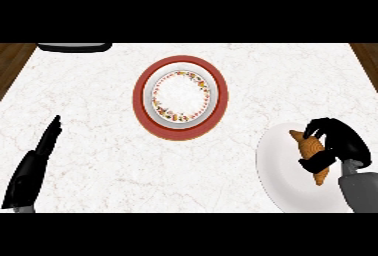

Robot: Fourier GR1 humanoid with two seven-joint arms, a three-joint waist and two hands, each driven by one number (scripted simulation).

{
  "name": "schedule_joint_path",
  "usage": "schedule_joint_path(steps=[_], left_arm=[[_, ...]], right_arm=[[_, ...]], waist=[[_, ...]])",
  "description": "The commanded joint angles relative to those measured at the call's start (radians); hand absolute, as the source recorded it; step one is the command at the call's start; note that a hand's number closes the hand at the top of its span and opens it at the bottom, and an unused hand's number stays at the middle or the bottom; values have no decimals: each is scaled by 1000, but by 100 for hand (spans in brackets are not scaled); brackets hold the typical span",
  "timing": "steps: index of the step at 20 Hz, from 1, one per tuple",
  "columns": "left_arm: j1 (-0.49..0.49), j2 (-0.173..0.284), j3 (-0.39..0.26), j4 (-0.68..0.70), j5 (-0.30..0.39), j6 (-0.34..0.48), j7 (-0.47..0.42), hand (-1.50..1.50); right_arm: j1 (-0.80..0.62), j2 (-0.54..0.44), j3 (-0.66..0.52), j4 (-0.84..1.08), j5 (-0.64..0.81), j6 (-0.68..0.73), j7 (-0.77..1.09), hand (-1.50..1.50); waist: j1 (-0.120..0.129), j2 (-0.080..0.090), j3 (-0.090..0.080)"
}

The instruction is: Pick the croissant from the plate and place it in the plate

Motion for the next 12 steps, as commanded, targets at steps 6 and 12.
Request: schedule_joint_path(steps=[6,12], left_arm=[[6,4,17,-4,12,-26,22,0],[21,-16,27,21,-7,11,-15,0]], right_arm=[[-175,-15,-5,69,192,-201,5,150],[-174,-60,-30,-184,182,-239,-29,150]], waist=[[-17,-4,1],[-38,-11,0]])
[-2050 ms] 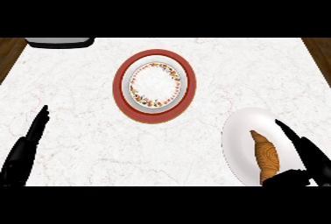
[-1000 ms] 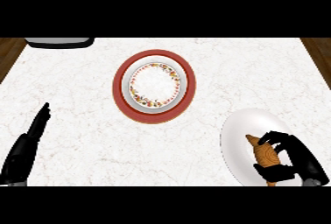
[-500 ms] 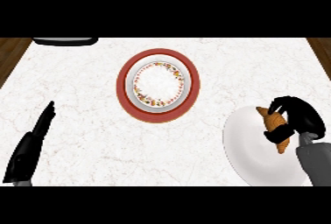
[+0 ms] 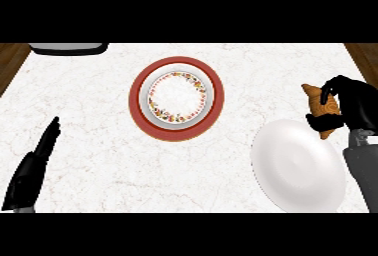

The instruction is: Pick the croissant from the plate and place it in the plate

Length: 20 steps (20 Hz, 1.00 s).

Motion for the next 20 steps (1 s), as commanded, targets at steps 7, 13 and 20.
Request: schedule_joint_path(steps=[7,13,20], left_arm=[[-9,8,21,17,12,-19,0,0],[-8,15,31,19,7,-33,-8,0],[-20,-7,10,23,-36,-12,-6,0]], right_arm=[[-57,90,92,-380,-81,70,-19,150],[-246,181,146,-372,-78,180,100,150],[-415,391,192,-159,-1,117,194,150]], waist=[[-3,-1,-1],[9,2,-1],[12,4,0]])
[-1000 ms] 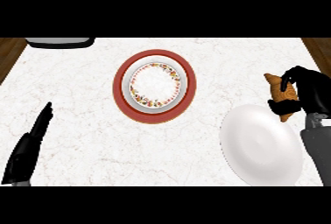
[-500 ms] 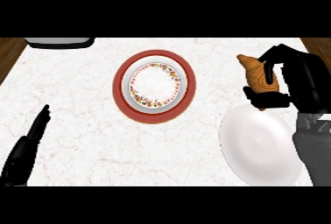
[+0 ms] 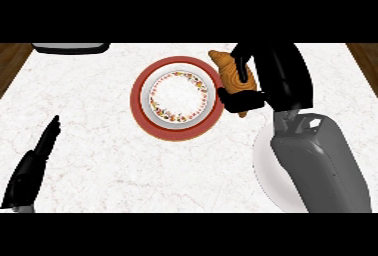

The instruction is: Pick the croissant from the plate and place it in the plate

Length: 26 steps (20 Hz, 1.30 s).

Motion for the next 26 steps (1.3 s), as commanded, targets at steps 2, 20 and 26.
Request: schedule_joint_path(steps=[2,20,26], left_arm=[[-37,6,8,13,1,-14,26,0],[-52,-9,-11,27,-7,-37,-22,0],[-99,-22,-17,48,-20,-24,-3,0]], right_arm=[[-178,125,-22,226,19,-35,30,150],[-376,152,79,931,-397,-394,-85,150],[-461,152,215,1063,-533,-489,-5,-150]], waist=[[5,3,0],[72,20,1],[85,20,0]])
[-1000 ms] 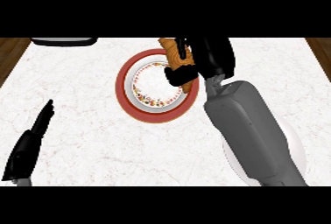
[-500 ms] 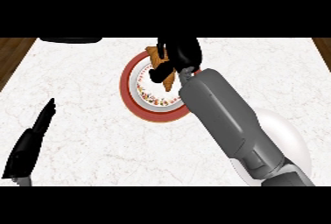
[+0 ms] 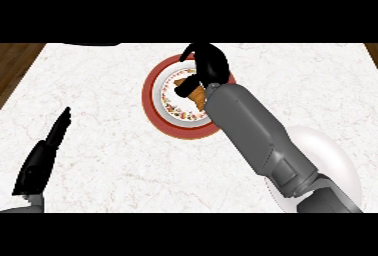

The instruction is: Pick the croissant from the plate and place it in the plate

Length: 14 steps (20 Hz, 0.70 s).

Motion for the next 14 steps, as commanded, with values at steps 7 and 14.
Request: schedule_joint_path(steps=[7,14], left_arm=[[-13,-27,-17,4,-17,15,16,0],[35,29,50,-62,25,-19,62,0]], right_arm=[[4,0,-44,28,-191,-295,-196,-150],[60,-6,-179,3,-264,-425,-284,-150]], waist=[[-18,1,1],[-58,-13,2]])
